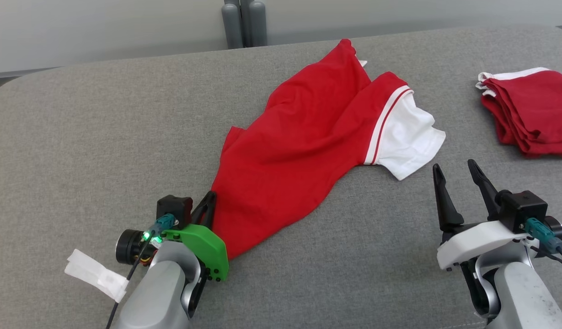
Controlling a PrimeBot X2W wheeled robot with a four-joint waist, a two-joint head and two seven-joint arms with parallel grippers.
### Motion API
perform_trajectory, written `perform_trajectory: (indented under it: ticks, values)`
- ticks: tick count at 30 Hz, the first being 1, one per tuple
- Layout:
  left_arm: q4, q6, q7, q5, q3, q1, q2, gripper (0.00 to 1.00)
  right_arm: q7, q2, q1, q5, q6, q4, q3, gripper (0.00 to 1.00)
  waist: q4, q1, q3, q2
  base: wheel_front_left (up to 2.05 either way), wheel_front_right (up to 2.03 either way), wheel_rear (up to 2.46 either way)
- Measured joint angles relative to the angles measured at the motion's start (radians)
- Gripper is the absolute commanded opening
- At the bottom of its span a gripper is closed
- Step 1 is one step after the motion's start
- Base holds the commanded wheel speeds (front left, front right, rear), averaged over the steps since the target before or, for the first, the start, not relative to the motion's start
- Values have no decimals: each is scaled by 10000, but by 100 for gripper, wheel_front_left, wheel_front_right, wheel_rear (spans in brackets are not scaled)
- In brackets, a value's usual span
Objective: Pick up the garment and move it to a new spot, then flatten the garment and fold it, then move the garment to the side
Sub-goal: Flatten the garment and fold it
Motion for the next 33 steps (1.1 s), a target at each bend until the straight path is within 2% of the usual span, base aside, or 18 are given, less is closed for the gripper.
perform_trajectory:
  ticks: [1, 2, 3, 7, 10, 14, 15, 16, 17, 25, 28, 33]
  values:
    - [10, 0, 31, 2, -36, -12, 10, 30, 2, 10, 1, 0, 0, 0, 2, 100, -4, 0, 10, 0, 0, 0, 0]
    - [36, 0, 98, 8, -81, -32, 19, 69, 19, 15, 1, -2, 0, 0, 2, 100, -8, 0, 18, 0, 0, 0, 0]
    - [46, 0, 178, 31, -130, -57, 27, 100, 25, 17, 1, -2, 0, -2, 2, 100, -14, 1, 30, 0, 0, 0, 0]
    - [12, 4, 382, 29, -182, -224, 38, 100, 25, 19, 0, -13, 0, -4, -4, 100, -51, 0, 79, 0, 0, 0, 0]
    - [211, -77, 1335, -88, -265, -593, 180, 100, 23, 17, -35, -31, 0, -8, -6, 100, -167, 0, 194, 0, 0, 0, 0]
    - [320, -125, 1655, -142, -297, -813, 280, 100, 12, 4, -85, -29, 0, -4, -8, 100, -266, 0, 286, 0, 0, 0, 0]
    - [324, -161, 1676, -169, -305, -848, 290, 46, -17, -10, -105, -27, 0, -2, -15, 100, -288, 0, 310, 0, 0, 0, 0]
    - [316, -180, 1730, -201, -328, -871, 291, 15, -17, -21, -118, -27, 0, -2, -38, 100, -308, 0, 334, 0, 0, 0, 0]
    - [309, -211, 1733, -226, -341, -877, 291, 0, -21, -29, -124, -27, 0, 2, -56, 100, -321, 0, 353, 0, 0, 0, 0]
    - [69, -297, 1620, -261, -499, -962, 314, 0, -77, -27, -152, -27, 0, 56, -169, 100, -339, 0, 411, 0, 0, 0, 0]
    - [-167, -161, 1429, -173, -535, -1126, 420, 0, -94, -17, -166, -27, 0, 56, -186, 100, -315, 0, 428, 0, 0, 0, 0]
    - [-669, 318, 970, 136, -552, -1542, 742, 0, -105, -12, -210, -27, 0, 23, -192, 100, -294, 0, 557, 0, 0, 0, 0]
